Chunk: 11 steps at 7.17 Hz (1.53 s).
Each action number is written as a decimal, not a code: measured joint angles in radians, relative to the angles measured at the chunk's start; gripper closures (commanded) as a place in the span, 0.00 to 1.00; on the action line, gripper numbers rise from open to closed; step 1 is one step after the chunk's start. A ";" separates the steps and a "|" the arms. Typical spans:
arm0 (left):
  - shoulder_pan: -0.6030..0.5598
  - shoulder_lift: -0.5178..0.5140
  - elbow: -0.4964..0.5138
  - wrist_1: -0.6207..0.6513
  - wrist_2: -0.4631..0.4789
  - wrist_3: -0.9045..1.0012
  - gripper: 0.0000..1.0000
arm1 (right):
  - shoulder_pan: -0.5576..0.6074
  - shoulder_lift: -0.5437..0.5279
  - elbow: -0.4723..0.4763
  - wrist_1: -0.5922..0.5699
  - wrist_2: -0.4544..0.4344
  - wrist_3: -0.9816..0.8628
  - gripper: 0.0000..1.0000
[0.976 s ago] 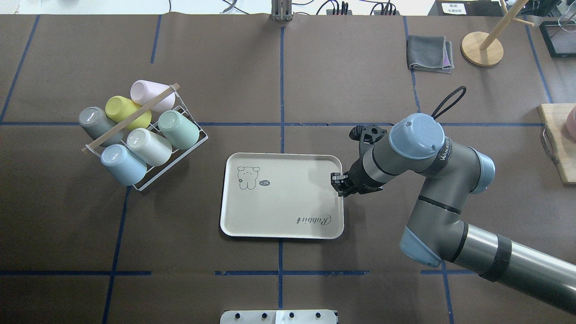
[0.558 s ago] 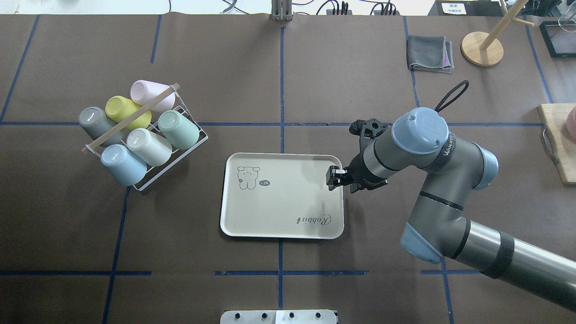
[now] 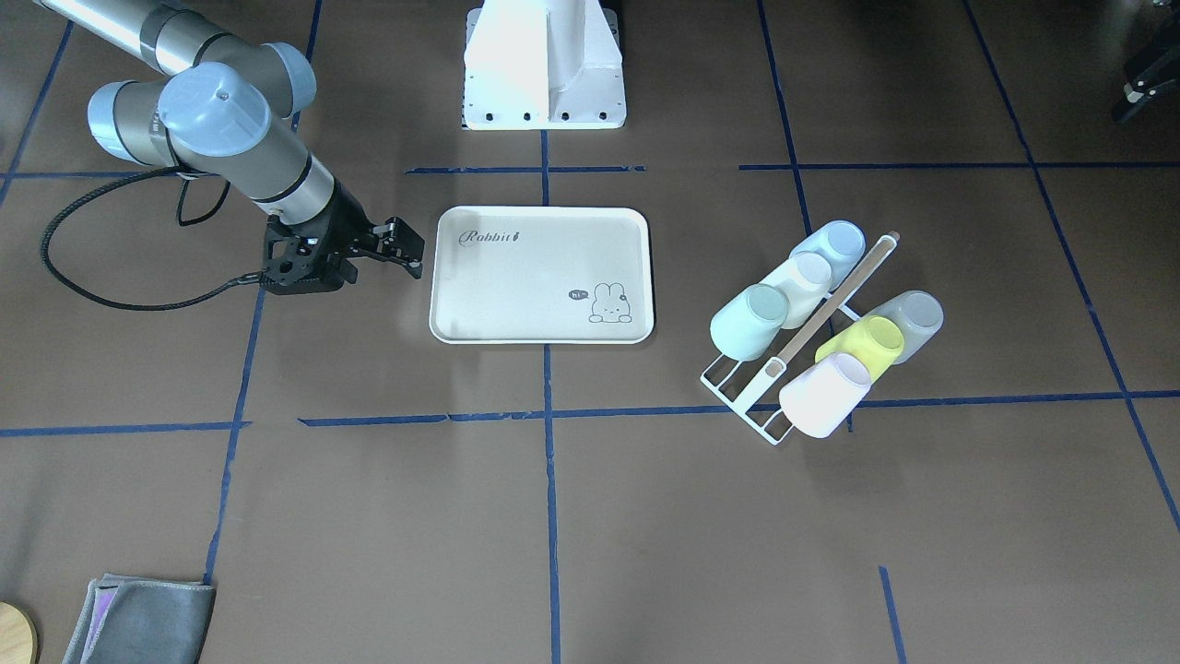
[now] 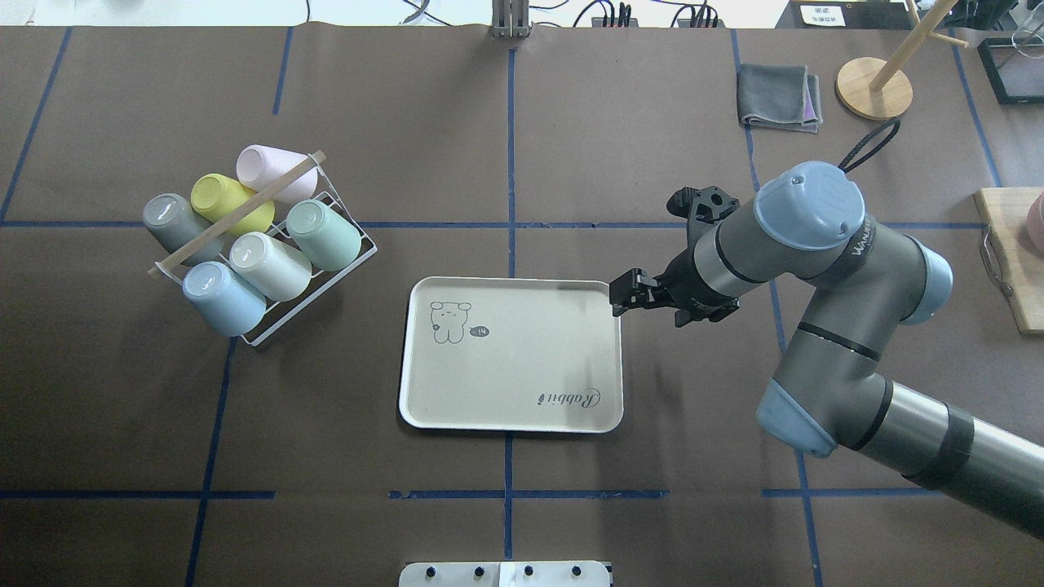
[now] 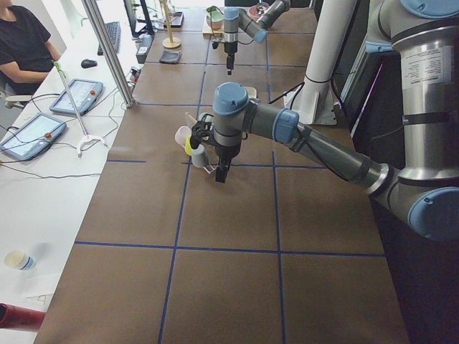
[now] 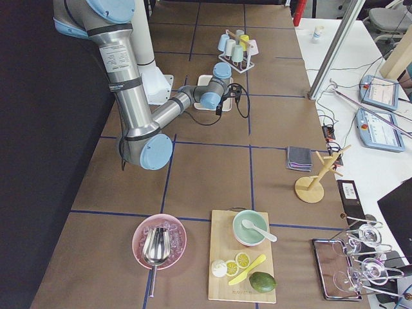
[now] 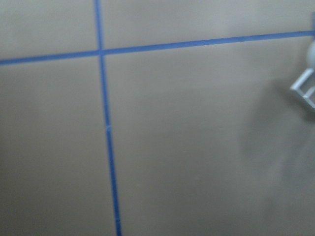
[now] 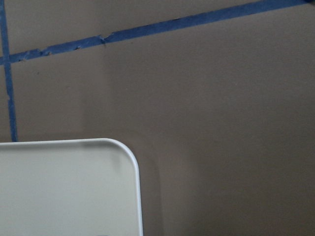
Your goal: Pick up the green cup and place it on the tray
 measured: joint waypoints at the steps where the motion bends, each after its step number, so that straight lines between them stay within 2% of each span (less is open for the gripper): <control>1: 0.081 -0.046 -0.021 -0.003 0.002 -0.018 0.00 | 0.017 -0.014 0.004 -0.001 0.006 -0.003 0.00; 3: 0.183 -0.169 -0.057 -0.002 0.001 -0.086 0.00 | 0.082 -0.057 0.009 -0.001 0.052 -0.049 0.00; 4: 0.252 -0.263 -0.052 0.002 0.006 -0.150 0.00 | 0.115 -0.089 0.011 -0.001 0.067 -0.098 0.00; 5: 0.331 -0.349 -0.029 0.004 0.017 -0.183 0.07 | 0.145 -0.120 0.018 -0.001 0.075 -0.144 0.00; 6: 0.396 -0.418 -0.011 0.005 0.066 -0.195 0.01 | 0.174 -0.153 0.033 0.000 0.078 -0.178 0.00; 7: 0.464 -0.468 -0.004 0.005 0.178 -0.189 0.01 | 0.199 -0.186 0.052 -0.001 0.079 -0.197 0.00; 9: 0.641 -0.524 0.007 0.008 0.466 -0.104 0.00 | 0.239 -0.248 0.085 -0.001 0.080 -0.228 0.00; 11: 0.764 -0.571 0.040 0.014 0.683 0.016 0.00 | 0.270 -0.297 0.095 -0.001 0.080 -0.286 0.00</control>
